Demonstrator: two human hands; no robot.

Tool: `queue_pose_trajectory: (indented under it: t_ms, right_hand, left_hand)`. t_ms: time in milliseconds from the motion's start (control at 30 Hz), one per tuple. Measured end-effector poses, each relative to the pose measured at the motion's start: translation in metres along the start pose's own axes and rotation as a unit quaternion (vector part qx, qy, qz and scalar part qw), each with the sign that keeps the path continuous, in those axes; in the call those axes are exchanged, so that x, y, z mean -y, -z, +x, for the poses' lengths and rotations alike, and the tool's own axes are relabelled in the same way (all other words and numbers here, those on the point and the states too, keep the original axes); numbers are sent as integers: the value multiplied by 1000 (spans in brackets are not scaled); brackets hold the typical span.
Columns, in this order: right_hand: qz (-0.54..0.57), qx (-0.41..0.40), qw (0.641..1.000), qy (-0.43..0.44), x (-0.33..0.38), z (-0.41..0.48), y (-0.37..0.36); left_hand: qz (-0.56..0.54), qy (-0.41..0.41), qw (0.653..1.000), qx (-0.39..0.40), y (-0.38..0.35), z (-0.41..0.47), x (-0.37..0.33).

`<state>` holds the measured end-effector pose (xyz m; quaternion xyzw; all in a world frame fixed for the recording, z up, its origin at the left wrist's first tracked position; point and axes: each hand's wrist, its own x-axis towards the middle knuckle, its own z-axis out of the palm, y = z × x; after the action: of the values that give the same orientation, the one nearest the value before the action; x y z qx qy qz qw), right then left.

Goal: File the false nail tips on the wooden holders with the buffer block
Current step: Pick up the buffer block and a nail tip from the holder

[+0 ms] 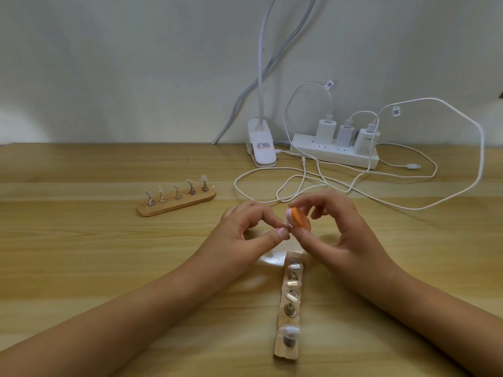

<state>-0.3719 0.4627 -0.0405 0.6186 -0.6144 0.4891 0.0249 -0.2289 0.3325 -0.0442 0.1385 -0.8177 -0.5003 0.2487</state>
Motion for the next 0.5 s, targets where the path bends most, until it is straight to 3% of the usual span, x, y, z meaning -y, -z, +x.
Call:
queue_pose_trajectory:
  t_ms: [100,233,333,500]
  right_hand:
    - [-8,10,1000,25,1,-2,-1]
    - [13,0,1000,-19,0,-1,0]
    - [-11,12,999,35,2,-3,-1]
    - [-18,7,1000,-4,1,0,2]
  left_hand:
    - [1,-5,1000,3,0,1,0]
    - [-22,1,1000,7,1,0,1]
    - [-27,2,1000,14,1,-1,0]
    - [-47,12,999,25,1,-2,-2]
